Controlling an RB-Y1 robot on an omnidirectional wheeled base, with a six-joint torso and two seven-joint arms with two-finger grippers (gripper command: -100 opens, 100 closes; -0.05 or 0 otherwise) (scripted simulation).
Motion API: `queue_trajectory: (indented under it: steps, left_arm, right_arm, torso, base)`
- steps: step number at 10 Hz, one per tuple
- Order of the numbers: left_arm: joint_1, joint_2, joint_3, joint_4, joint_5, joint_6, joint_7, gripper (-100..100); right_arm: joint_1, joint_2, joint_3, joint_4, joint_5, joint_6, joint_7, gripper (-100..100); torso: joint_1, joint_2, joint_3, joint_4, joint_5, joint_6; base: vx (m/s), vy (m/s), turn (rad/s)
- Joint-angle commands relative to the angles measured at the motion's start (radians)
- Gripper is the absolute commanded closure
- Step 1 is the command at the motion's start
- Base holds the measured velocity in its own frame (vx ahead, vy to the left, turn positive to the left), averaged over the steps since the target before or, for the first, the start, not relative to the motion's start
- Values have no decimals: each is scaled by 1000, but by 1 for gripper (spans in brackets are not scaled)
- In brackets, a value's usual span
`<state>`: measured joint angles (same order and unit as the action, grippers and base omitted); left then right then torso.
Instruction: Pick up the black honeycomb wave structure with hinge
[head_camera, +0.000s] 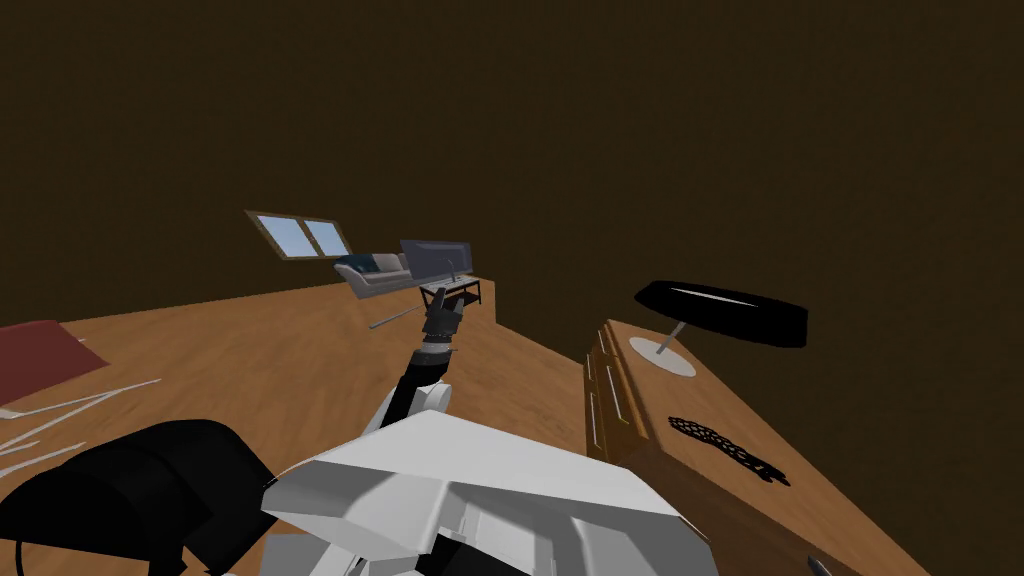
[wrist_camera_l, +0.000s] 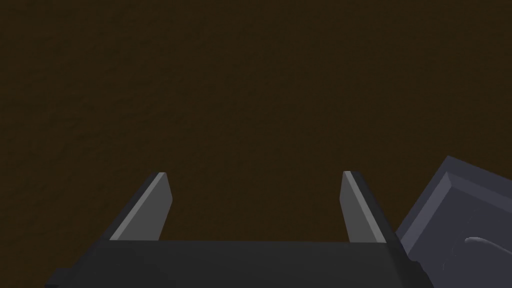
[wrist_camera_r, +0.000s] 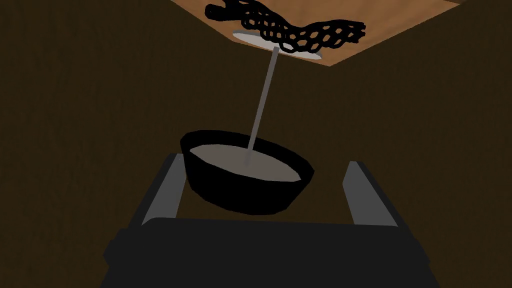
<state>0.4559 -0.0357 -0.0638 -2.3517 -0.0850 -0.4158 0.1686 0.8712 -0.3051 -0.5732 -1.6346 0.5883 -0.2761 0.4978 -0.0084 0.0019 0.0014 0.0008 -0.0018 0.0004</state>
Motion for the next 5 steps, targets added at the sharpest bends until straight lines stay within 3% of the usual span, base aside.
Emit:
queue_trajectory:
  steps: [1,2,4,5]
  left_arm:
    - [0,0,0,0,0,0,0,0]
    - [0,0,0,0,0,0,0,0]
    - [0,0,0,0,0,0,0,0]
    - [0,0,0,0,0,0,0,0]
  right_arm:
    - [26,2,-47,50,50,2,50,-100]
    - [26,2,-47,60,62,2,51,-100]
    - [47,3,-108,148,127,1,118,-100]
    - [47,3,-108,151,141,1,118,-100]
  torso:
    - [0,0,0,0,0,0]
    - [-1,1,0,0,0,0]
    - [0,-1,-1,0,0,0]
    - [-1,-1,-1,0,0,1]
  base:
    - [-78,-28,425]
    - [-60,-15,407]
    - [-51,-12,438]
    - [-51,-16,460]
